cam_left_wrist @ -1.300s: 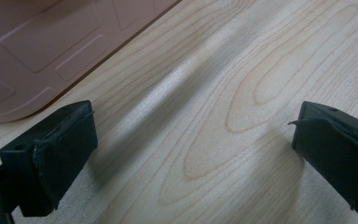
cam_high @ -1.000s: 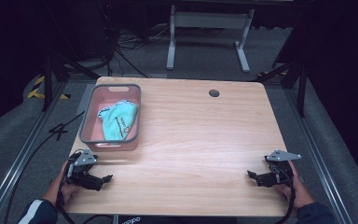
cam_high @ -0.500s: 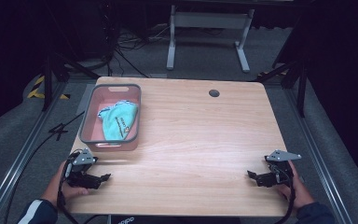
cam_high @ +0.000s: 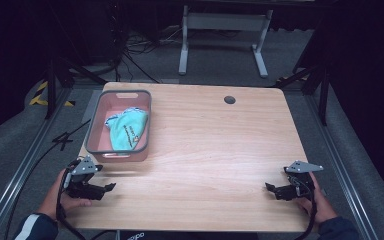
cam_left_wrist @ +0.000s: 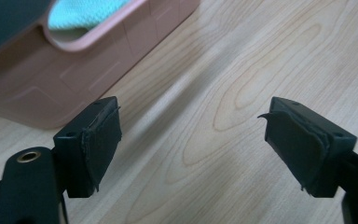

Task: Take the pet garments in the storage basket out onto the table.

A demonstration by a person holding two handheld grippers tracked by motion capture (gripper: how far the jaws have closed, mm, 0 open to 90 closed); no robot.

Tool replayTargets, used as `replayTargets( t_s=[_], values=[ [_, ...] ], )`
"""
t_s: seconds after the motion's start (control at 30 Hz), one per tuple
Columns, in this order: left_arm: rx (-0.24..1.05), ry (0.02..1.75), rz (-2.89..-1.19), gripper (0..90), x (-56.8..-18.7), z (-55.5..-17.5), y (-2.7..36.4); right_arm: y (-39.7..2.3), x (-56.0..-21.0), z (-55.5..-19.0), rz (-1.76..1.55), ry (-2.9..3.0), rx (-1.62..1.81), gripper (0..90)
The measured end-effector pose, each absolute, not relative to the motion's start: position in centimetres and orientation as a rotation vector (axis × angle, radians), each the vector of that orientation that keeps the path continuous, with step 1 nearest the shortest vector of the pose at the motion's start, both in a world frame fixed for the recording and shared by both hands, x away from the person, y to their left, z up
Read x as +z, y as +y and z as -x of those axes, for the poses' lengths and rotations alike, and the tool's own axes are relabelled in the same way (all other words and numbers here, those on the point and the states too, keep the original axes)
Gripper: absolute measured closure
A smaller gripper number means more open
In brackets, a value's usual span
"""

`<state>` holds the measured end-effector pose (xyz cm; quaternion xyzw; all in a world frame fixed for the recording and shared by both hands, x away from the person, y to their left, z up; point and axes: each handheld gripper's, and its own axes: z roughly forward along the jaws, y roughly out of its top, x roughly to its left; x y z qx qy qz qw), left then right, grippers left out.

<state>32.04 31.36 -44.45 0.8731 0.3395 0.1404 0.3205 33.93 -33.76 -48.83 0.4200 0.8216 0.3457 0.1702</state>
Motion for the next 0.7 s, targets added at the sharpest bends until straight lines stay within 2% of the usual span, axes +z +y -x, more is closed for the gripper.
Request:
replayTargets(
  t_s=[0.7],
  values=[
    [0.460,0.849,-2.238,18.1,-39.1,-32.6,31.6,-33.8,-48.8,-33.9,-1.194,2.333,0.982,0.4]
  ],
)
